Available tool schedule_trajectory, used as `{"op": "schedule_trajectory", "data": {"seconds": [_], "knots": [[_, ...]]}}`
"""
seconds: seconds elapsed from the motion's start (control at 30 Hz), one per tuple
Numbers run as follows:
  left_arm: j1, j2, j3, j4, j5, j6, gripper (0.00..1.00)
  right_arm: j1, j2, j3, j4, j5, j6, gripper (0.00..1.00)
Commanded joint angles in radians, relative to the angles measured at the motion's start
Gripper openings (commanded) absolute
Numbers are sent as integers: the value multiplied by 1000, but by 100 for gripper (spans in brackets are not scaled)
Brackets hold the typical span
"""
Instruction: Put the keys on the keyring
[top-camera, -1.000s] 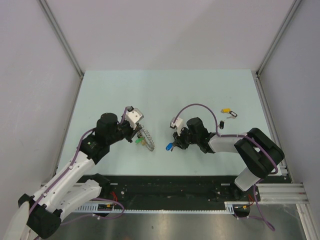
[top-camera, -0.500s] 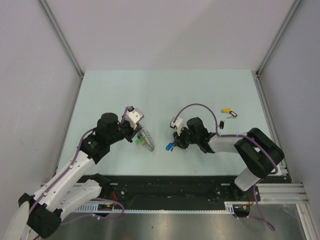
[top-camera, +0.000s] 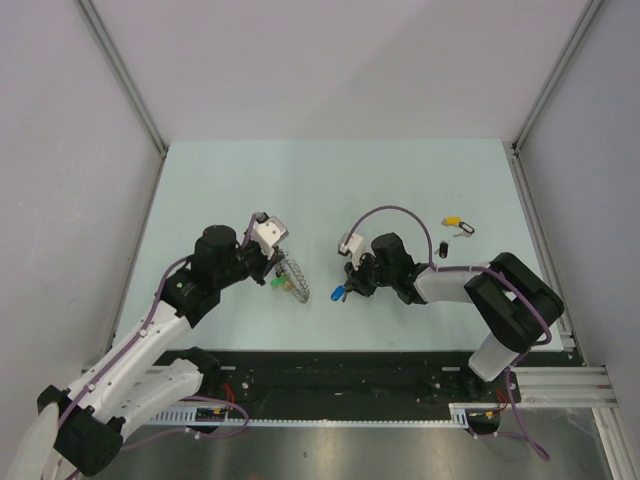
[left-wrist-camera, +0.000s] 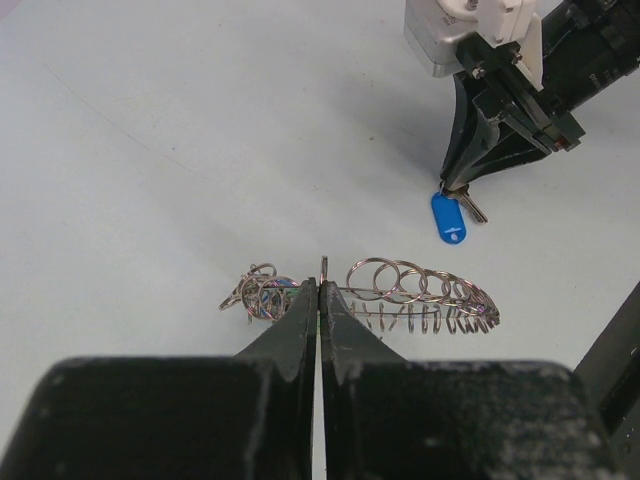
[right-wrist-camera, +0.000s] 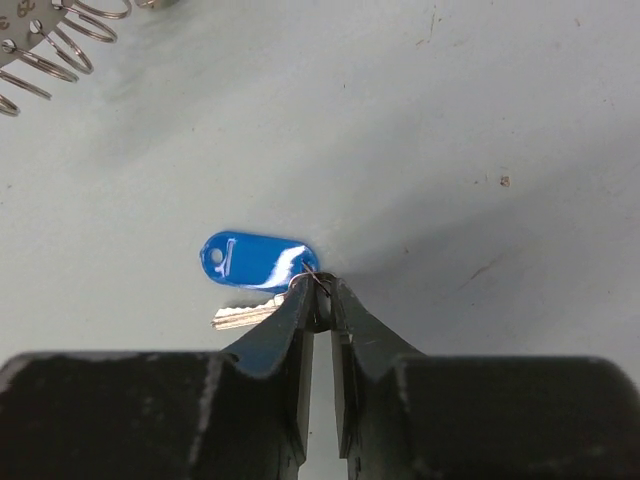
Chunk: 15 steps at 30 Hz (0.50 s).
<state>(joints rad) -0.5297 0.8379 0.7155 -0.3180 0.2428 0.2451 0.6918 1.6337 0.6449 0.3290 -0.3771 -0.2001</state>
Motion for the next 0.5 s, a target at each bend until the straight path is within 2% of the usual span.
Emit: {"op": "schedule_trajectory", "data": {"seconds": [0.0, 0.13, 0.3, 0.47], "knots": [[4, -5, 12, 51, 26, 22, 0, 5, 15, 39, 21, -13, -25, 13], [4, -6, 12, 51, 30, 22, 0, 5, 2, 39, 10, -14, -28, 0], [5, -11, 12, 50, 44, 25, 0, 8, -34, 38, -19, -13, -28, 0], [4, -19, 10, 51, 90, 42, 0, 26, -135, 39, -80, 45, -22, 0]]}}
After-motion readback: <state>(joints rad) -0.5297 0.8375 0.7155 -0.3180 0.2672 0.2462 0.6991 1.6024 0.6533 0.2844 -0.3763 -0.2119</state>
